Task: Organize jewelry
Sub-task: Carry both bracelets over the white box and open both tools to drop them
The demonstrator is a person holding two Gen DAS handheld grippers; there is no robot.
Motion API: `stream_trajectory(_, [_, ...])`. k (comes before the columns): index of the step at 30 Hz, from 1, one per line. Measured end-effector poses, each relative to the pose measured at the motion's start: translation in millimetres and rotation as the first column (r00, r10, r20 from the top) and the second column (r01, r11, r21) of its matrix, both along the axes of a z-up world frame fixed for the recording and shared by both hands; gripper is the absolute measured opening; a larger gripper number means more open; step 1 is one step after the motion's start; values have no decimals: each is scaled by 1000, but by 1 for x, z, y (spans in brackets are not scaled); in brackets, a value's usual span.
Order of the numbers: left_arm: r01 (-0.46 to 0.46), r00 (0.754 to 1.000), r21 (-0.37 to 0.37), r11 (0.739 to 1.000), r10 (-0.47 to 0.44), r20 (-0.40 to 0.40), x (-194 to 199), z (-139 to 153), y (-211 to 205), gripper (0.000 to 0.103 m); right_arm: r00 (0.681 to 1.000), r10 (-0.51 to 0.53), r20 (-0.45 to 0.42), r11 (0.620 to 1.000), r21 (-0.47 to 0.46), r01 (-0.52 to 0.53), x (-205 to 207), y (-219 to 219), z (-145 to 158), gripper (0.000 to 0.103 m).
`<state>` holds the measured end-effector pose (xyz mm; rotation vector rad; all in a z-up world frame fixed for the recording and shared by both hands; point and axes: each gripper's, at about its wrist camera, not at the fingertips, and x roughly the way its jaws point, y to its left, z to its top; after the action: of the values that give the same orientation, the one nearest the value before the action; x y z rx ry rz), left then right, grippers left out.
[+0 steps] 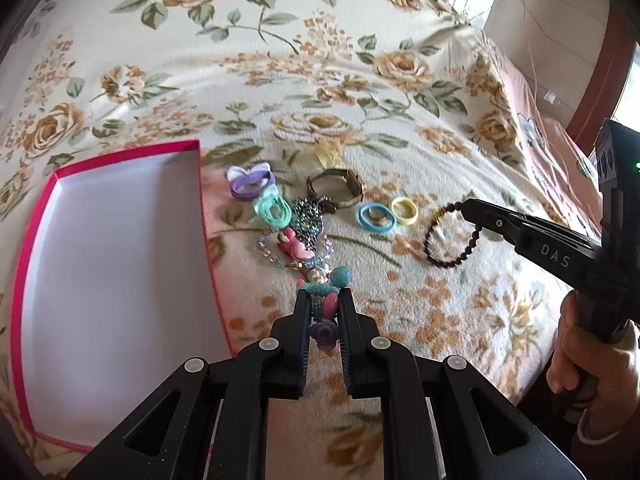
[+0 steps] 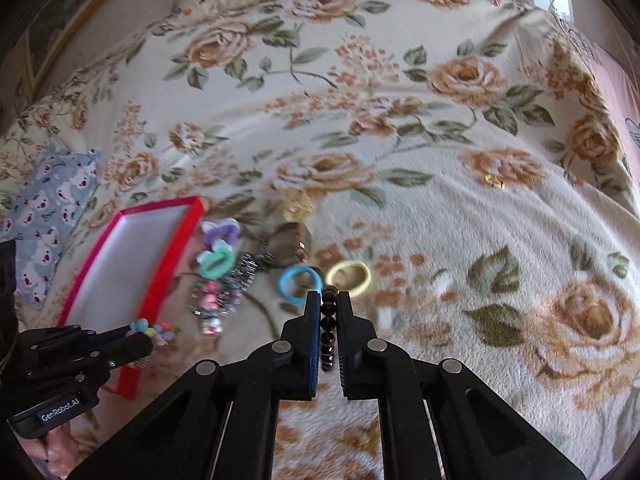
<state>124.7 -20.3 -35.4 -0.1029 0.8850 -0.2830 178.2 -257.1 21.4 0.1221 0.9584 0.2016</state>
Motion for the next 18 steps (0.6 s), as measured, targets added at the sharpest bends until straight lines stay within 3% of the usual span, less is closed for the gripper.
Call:
stream_trajectory(10, [-76, 995, -25, 997, 77, 57, -32, 28, 38, 12, 995, 85, 47, 995, 39, -87, -6, 37, 26, 7])
stream_trajectory(18, [-169, 984, -27, 985, 171, 45, -48, 32, 78, 12, 978, 202, 49, 972, 114, -207, -1, 92, 28, 7])
